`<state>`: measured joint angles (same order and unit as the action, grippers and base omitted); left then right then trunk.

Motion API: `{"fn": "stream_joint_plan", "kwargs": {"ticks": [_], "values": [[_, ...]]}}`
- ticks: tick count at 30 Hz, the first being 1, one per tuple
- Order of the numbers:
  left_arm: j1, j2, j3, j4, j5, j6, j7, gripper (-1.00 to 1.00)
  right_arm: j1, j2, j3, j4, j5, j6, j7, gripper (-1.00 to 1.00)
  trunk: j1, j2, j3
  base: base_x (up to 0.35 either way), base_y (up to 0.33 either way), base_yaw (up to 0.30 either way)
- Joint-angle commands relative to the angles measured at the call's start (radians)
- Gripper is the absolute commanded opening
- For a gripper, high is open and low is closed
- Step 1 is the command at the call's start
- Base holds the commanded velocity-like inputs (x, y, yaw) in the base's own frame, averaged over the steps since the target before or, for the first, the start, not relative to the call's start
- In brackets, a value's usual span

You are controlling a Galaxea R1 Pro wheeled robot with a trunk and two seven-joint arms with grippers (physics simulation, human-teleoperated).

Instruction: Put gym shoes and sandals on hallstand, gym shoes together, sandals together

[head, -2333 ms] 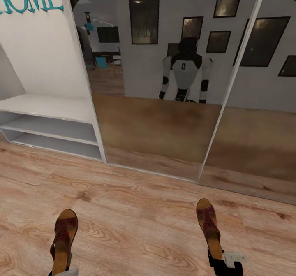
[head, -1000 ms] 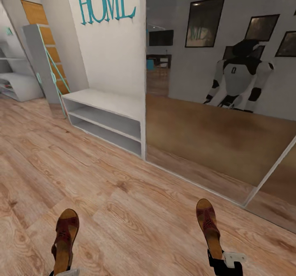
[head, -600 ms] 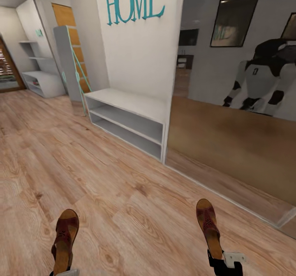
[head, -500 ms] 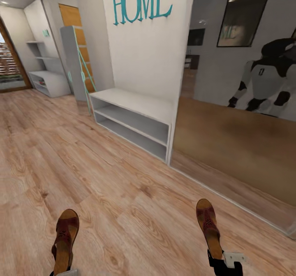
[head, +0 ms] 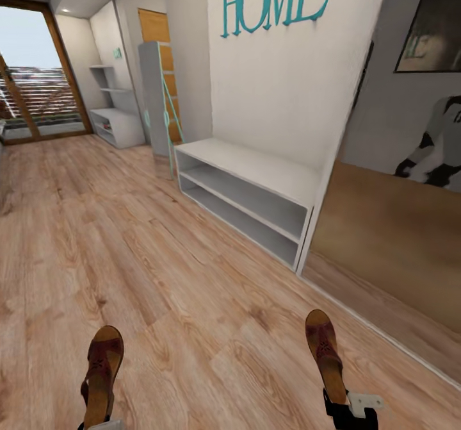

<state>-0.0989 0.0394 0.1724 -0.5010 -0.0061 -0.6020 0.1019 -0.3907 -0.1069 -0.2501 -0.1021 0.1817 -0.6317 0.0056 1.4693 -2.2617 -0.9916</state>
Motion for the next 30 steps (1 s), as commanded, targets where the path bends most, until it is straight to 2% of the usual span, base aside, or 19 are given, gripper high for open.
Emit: {"fn": "stream_joint_plan", "kwargs": {"ticks": [1, 14, 30], "values": [[-0.001, 0.0, -0.001, 0.001, -0.005, -0.002, 0.004, -1.0, 0.0, 0.0, -0.009, 0.0, 0.007, -0.003, 0.002, -1.0, 0.0, 0.0, -0.001, 0.325, 0.054, 0.276], [-0.001, 0.0, 0.002, 0.001, -0.005, -0.002, 0.004, -1.0, 0.0, 0.0, -0.009, 0.0, 0.007, -0.003, 0.002, -1.0, 0.0, 0.0, -0.001, 0.332, 0.035, 0.276], [-0.001, 0.0, 0.005, 0.002, -0.005, -0.002, 0.004, -1.0, 0.0, 0.0, -0.009, 0.001, 0.007, -0.003, 0.002, -1.0, 0.0, 0.0, -0.001, 0.301, 0.174, 0.276]]}}
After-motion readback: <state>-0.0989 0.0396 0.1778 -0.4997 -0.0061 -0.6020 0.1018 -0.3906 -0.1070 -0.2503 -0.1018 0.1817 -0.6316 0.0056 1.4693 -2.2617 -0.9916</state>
